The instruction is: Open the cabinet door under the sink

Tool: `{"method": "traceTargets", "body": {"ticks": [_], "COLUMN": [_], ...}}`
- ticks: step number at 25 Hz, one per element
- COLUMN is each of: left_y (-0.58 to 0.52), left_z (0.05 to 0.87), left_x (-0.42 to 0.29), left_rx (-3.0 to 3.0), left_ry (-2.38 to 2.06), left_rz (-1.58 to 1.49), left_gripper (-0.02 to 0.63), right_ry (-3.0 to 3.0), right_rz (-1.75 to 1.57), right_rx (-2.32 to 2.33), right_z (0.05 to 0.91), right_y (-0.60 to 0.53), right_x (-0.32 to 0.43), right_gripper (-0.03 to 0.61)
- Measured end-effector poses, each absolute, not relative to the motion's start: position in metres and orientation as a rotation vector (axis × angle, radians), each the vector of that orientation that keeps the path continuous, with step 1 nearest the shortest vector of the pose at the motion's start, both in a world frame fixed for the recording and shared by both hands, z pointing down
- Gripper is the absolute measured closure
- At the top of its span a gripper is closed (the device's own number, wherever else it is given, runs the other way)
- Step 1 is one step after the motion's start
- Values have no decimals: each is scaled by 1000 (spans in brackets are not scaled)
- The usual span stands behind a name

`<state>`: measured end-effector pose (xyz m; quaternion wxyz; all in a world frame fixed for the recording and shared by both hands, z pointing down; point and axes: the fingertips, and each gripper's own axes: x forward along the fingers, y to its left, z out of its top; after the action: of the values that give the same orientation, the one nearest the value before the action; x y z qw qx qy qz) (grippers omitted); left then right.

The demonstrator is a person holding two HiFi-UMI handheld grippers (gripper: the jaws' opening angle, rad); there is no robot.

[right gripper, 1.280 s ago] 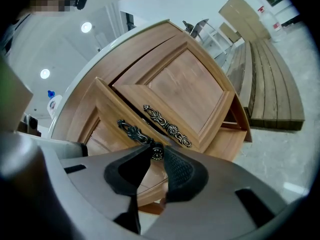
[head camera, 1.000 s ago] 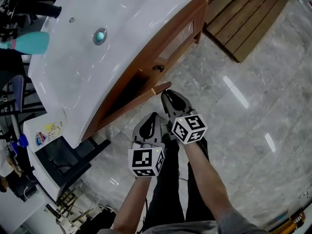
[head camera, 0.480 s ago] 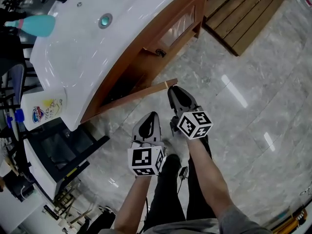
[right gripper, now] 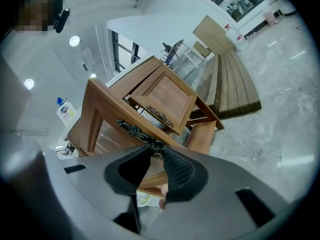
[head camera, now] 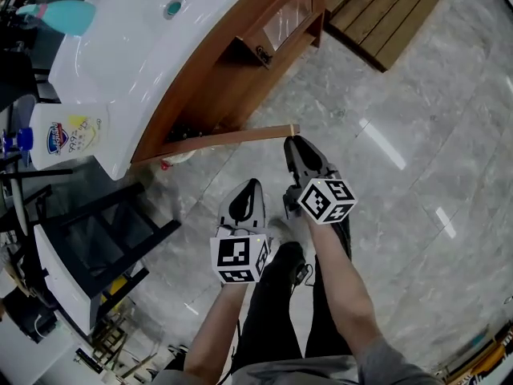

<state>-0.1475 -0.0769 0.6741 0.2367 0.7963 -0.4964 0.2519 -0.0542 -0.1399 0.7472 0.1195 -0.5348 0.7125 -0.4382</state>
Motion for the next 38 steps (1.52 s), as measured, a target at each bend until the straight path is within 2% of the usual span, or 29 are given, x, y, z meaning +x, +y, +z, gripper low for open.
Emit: {"method": "traceTargets", "body": {"ticks": [12,28,38], "left_y": [-14,45,72], "left_z": [670,668,657], "left_x": [-167,-181,-192], "left_rx": [2262,2146,2073], "left_ry": [-1272,-1316,-1412], "left_rz": [686,679,654], "left_gripper": [606,606,606], "right_ry": [2038,2154,2332], "right_rz": [-1270,-1498,-1507], "right_rx": [-1592,-1413,-1343], "right_z": [748,749,737], "right_y": [-58,21,39], "right_x": [-82,-150,-150], "right_gripper": [492,493,534]}}
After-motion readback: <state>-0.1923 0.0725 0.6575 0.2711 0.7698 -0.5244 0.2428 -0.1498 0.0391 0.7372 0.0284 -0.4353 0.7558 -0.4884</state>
